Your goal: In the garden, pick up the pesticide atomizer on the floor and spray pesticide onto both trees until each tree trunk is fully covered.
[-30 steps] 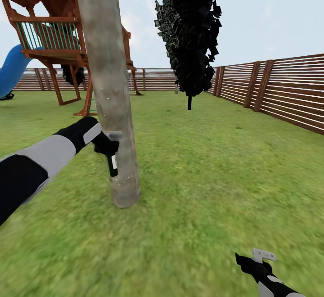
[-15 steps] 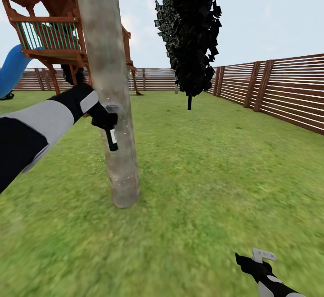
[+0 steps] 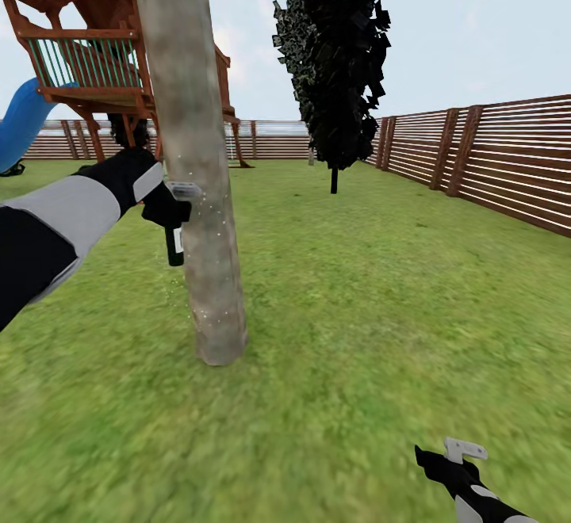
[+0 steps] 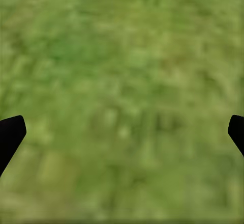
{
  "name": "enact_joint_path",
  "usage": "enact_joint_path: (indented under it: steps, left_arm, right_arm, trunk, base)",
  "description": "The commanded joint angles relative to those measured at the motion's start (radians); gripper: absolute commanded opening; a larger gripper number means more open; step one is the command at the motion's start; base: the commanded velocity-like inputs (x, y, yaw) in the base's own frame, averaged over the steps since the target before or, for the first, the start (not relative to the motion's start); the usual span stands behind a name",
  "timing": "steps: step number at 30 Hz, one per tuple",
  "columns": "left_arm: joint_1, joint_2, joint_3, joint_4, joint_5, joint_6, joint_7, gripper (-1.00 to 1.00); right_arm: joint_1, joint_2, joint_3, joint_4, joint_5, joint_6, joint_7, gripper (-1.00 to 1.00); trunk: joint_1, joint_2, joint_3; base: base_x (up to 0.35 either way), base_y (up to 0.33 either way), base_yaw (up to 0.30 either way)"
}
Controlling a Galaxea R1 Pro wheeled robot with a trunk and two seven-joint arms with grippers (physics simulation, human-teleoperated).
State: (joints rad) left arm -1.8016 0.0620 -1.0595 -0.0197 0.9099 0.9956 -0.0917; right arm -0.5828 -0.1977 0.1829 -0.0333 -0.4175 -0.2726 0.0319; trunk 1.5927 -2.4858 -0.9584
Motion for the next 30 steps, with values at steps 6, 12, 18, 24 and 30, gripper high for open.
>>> enact_joint_path:
  steps: [6, 12, 18, 24, 30]
  left_arm:
    - [0.035, 0.001, -0.014, -0.001, -0.003, 0.003, -0.011, -1.00]
    - [0.112, 0.001, -0.014, -0.001, -0.003, 0.001, -0.011, -1.00]
    - [0.228, 0.028, -0.014, -0.002, -0.003, -0.004, -0.011, -1.00]
    - [0.305, 0.030, -0.014, -0.002, -0.005, -0.007, -0.012, -1.00]
    - [0.374, 0.027, -0.014, -0.003, -0.005, -0.009, -0.013, -1.00]
  right_arm:
    - [-0.001, 0.001, 0.008, 0.001, -0.010, -0.004, 0.003, 1.00]
    - [-0.001, 0.001, 0.009, 0.001, -0.010, -0.004, 0.004, 1.00]
    - [0.000, 0.003, 0.009, 0.001, -0.010, -0.004, 0.003, 1.00]
    - [-0.001, 0.003, 0.009, 0.001, -0.010, -0.004, 0.004, 1.00]
    - [-0.001, 0.004, 0.009, 0.001, -0.010, -0.004, 0.003, 1.00]
  trunk:
    - [0.000, 0.000, -0.001]
    - [0.000, 0.000, -0.001]
    - [0.000, 0.000, -0.001]
    - [0.000, 0.000, -0.001]
    - [0.000, 0.000, -0.001]
  base:
    - [0.000, 0.000, 0.000]
    - [0.000, 0.000, 0.000]
    - [0.000, 0.000, 0.000]
    - [0.000, 0.000, 0.000]
    - [0.000, 0.000, 0.000]
